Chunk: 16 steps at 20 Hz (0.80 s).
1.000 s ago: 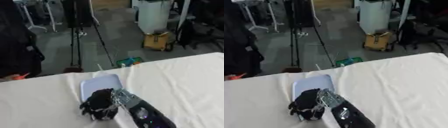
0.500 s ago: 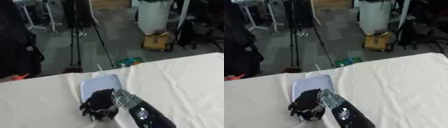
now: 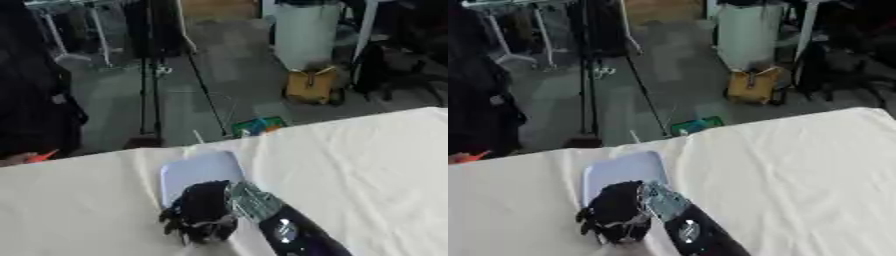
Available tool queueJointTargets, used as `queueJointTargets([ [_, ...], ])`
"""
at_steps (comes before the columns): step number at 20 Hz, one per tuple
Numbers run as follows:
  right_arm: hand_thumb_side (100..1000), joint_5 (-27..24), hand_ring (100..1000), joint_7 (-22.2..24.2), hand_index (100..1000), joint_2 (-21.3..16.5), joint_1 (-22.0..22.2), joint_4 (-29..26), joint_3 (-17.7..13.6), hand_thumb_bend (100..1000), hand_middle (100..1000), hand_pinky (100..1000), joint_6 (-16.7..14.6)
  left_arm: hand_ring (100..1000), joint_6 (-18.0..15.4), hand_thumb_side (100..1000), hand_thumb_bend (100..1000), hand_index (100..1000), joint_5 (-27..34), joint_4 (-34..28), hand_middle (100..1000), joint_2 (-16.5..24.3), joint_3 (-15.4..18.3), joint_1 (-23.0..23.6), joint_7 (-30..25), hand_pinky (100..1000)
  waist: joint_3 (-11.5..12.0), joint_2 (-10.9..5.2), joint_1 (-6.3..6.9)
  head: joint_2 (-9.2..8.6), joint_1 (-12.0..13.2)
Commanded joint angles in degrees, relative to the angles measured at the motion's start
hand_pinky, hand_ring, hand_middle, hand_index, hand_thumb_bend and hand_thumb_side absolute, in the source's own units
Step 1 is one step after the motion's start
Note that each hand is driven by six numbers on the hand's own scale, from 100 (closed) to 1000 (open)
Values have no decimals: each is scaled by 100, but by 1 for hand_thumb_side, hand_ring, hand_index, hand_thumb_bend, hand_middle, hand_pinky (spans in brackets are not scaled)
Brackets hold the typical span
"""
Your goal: Pick up objects on the table and place them in the box.
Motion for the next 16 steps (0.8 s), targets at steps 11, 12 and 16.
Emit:
queueJointTargets([
  [11,100,449,242,-533,335,-102,-7,250,-90,100,320,100,-3,1000,-5,1000,100,903,10,-82,1000,109,59,-48,-16,1000,-10,-93,-16,-40,37],
  [12,100,444,238,-570,333,-97,-24,243,-97,100,317,100,-3,1000,-5,1000,100,903,10,-82,1000,113,60,-46,-16,1000,-13,-101,-21,-26,39],
  [16,100,417,225,-651,324,-96,-116,223,-114,100,307,100,-3,1000,1,1000,100,903,6,-82,1000,146,67,-20,-18,1000,-30,-158,-58,42,59],
])
